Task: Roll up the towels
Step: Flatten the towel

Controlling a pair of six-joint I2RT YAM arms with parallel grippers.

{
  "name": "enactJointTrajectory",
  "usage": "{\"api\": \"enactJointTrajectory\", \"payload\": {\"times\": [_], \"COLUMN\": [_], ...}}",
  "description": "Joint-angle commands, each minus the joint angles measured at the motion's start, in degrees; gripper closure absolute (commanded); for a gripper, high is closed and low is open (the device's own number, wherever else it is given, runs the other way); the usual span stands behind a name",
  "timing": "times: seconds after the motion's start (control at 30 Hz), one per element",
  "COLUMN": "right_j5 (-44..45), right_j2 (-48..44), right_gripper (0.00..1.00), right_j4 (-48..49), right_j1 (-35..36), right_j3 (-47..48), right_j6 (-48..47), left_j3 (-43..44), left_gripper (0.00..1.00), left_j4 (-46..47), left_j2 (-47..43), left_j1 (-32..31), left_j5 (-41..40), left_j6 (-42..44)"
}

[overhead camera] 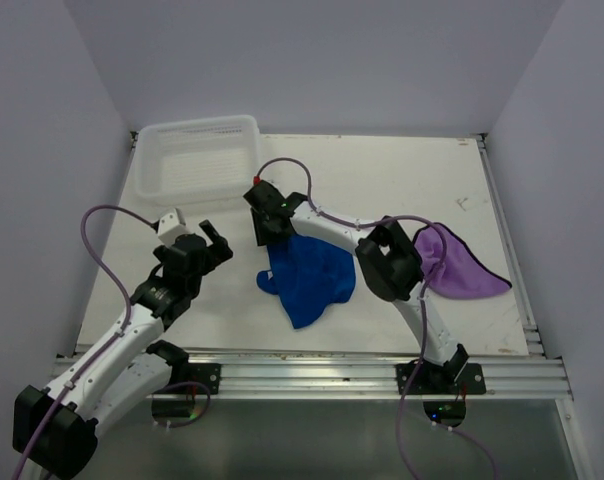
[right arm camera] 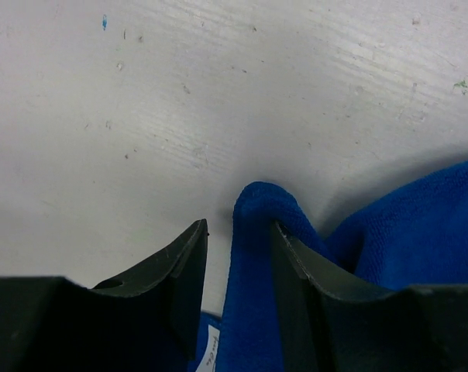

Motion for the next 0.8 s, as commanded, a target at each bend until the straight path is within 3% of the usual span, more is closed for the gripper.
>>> {"api": "enactJointTrajectory", "payload": {"times": [0.0, 0.33, 0.6, 0.77], "right_j5": [0.9, 8.5, 6.7, 4.8], "right_j2": [2.0, 6.0, 4.3, 2.9], "right_gripper": [0.58, 0.62, 0.82, 0.99], "right_j4": [-2.6, -6.9, -4.2, -4.2], "right_j1": [0.3, 2.0, 2.1, 1.6], "right_j3": [4.9, 5.7, 0.0, 2.1], "right_j6": [0.3, -0.8, 0.3, 0.2], "left_j3": [-0.4, -1.9, -3.5, -6.6], "left_gripper": [0.00, 0.00, 0.01, 0.01], "left_j4": [1.3, 1.3, 2.0, 5.7], "left_j2": [-0.6, -0.6, -1.0, -1.8], "left_j1": [0.0, -0.1, -0.1, -0.1], "left_j5": [0.1, 0.9, 2.6, 8.3], "left_j6": [-0.2, -0.7, -0.7, 1.1]}}
